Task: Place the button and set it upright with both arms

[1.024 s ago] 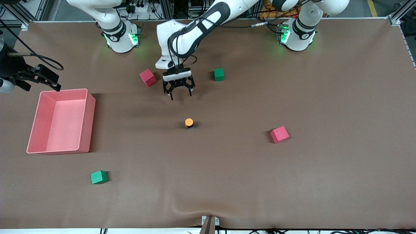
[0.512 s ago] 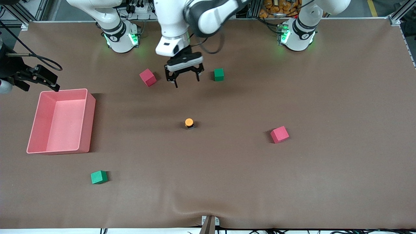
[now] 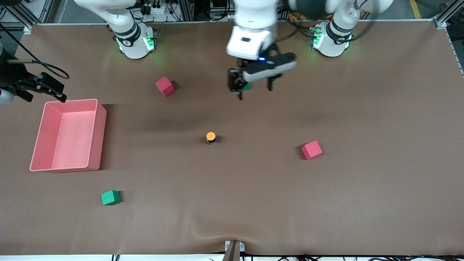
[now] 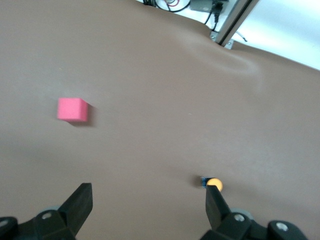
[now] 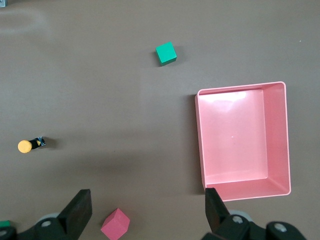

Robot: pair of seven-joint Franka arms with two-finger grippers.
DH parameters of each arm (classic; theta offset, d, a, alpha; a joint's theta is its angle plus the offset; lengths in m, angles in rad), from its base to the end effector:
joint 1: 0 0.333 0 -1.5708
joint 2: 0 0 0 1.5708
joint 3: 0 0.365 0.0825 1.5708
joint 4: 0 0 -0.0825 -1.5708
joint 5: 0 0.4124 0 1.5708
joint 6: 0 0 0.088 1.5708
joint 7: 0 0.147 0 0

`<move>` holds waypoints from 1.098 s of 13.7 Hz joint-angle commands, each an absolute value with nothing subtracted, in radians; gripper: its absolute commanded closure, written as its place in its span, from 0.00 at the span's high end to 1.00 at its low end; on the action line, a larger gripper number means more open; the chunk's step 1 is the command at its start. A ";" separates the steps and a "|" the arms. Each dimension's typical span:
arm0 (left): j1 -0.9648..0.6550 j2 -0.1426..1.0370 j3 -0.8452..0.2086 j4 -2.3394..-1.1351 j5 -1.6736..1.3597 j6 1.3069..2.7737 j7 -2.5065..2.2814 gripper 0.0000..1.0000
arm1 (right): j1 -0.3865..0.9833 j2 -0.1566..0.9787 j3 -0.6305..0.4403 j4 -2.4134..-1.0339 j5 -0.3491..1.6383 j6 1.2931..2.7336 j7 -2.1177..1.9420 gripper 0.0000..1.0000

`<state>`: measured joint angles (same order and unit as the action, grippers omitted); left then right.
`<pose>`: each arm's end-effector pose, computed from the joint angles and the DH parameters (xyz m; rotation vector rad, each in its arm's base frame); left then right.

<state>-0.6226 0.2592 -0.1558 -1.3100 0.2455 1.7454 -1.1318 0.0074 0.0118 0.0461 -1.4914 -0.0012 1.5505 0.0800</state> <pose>0.5289 -0.4561 0.6230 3.0419 0.5239 0.4205 0.5867 0.0311 0.6645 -3.1379 0.0417 -0.0742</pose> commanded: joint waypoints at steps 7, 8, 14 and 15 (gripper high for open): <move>-0.186 0.129 -0.167 -1.338 0.134 1.573 -0.467 1.00 | -0.003 0.012 0.044 -1.482 0.014 1.532 0.032 1.00; -0.145 0.117 -0.166 -1.339 0.120 1.548 -0.390 1.00 | -0.003 0.012 0.044 -1.482 0.014 1.532 0.032 1.00; -0.001 -0.024 -0.114 -1.488 0.015 1.540 -0.084 1.00 | -0.003 0.014 0.044 -1.479 0.014 1.539 0.034 1.00; -0.006 -0.038 -0.092 -1.509 0.015 1.540 -0.072 1.00 | -0.005 0.015 0.044 -1.479 0.014 1.540 0.034 1.00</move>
<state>0.0006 0.0391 -0.1229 -1.4092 0.0344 1.5332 -0.1075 0.0064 0.0119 0.0416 -1.4908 -0.0012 1.5445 0.0476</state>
